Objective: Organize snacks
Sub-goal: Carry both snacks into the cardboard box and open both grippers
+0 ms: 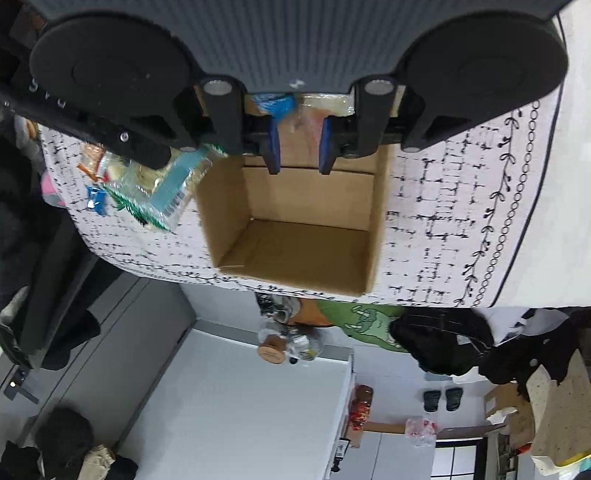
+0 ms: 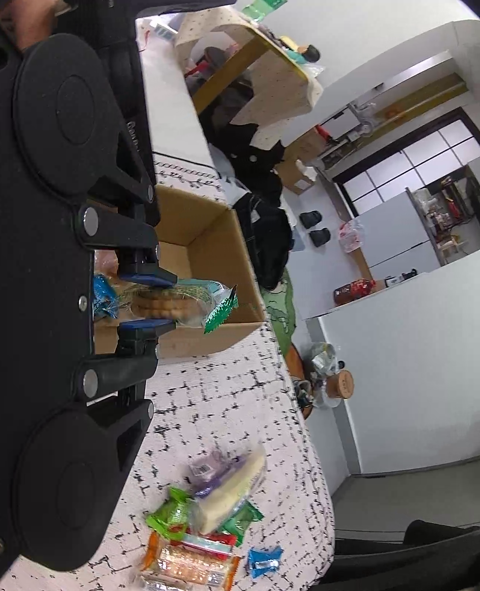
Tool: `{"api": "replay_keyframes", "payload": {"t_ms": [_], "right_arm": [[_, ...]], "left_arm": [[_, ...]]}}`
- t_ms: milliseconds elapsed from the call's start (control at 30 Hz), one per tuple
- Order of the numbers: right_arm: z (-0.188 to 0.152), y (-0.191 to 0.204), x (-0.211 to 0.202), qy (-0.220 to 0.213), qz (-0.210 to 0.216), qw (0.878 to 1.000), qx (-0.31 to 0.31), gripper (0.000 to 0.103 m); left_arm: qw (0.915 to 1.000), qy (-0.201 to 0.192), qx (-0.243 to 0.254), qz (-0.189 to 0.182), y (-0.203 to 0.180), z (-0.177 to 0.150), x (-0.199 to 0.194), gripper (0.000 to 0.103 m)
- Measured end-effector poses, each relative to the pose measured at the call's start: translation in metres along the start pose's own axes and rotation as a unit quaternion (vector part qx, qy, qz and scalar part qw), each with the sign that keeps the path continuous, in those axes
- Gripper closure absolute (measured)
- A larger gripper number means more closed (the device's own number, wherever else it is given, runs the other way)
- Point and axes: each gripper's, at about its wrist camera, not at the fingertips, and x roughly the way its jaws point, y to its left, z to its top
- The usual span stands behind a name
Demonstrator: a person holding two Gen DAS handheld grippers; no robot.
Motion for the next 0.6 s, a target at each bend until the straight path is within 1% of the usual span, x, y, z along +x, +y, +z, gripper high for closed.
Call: {"api": "replay_keyframes", "payload": {"t_ms": [100, 133, 167, 200, 233, 267, 300, 367, 400, 433, 467, 500, 600], "right_arm": [[-0.003, 0.001, 0.004, 0.012, -0.001, 1.000, -0.004, 0.084], [-0.004, 0.001, 0.005, 0.017, 0.001, 1.000, -0.006, 0.084], [-0.004, 0.002, 0.004, 0.019, 0.002, 1.000, -0.008, 0.083], [-0.003, 0.002, 0.003, 0.018, 0.003, 1.000, -0.008, 0.081], [-0.003, 0.002, 0.002, 0.015, -0.003, 1.000, -0.010, 0.080], [-0.003, 0.002, 0.000, 0.015, -0.008, 1.000, -0.012, 0.073], [-0.002, 0.001, -0.002, 0.014, -0.010, 1.000, -0.012, 0.067], [-0.001, -0.002, -0.007, 0.010, -0.008, 1.000, -0.013, 0.067], [0.000, -0.005, -0.011, 0.007, -0.010, 1.000, -0.012, 0.065], [0.000, -0.008, -0.012, 0.005, -0.013, 1.000, -0.009, 0.064], [0.000, -0.013, -0.016, 0.003, -0.017, 1.000, -0.004, 0.061], [-0.001, -0.018, -0.018, 0.001, -0.021, 1.000, 0.000, 0.058], [-0.003, -0.034, -0.026, 0.000, -0.034, 0.999, 0.010, 0.054]], "left_arm": [[1.0000, 0.003, -0.003, 0.001, 0.002, -0.001, 0.000, 0.081], [1.0000, 0.004, -0.002, 0.002, 0.001, -0.001, 0.000, 0.079], [1.0000, 0.005, 0.001, 0.004, 0.000, -0.002, 0.000, 0.075], [1.0000, 0.004, 0.004, 0.006, -0.002, -0.002, -0.001, 0.073], [0.9999, 0.003, 0.006, 0.008, -0.004, -0.002, -0.001, 0.068], [0.9999, 0.002, 0.009, 0.010, -0.006, -0.003, -0.002, 0.062], [0.9998, -0.001, 0.013, 0.013, -0.008, -0.003, -0.003, 0.058], [0.9995, -0.009, 0.024, 0.017, -0.014, -0.005, -0.007, 0.043], [0.9993, -0.013, 0.031, 0.018, -0.017, -0.006, -0.009, 0.039], [0.9990, -0.016, 0.036, 0.019, -0.020, -0.007, -0.010, 0.032], [0.9988, -0.016, 0.041, 0.021, -0.023, -0.008, -0.010, 0.028], [0.9986, -0.016, 0.044, 0.023, -0.026, -0.008, -0.011, 0.028], [0.9978, -0.012, 0.060, 0.023, -0.037, -0.010, -0.009, 0.025]]}}
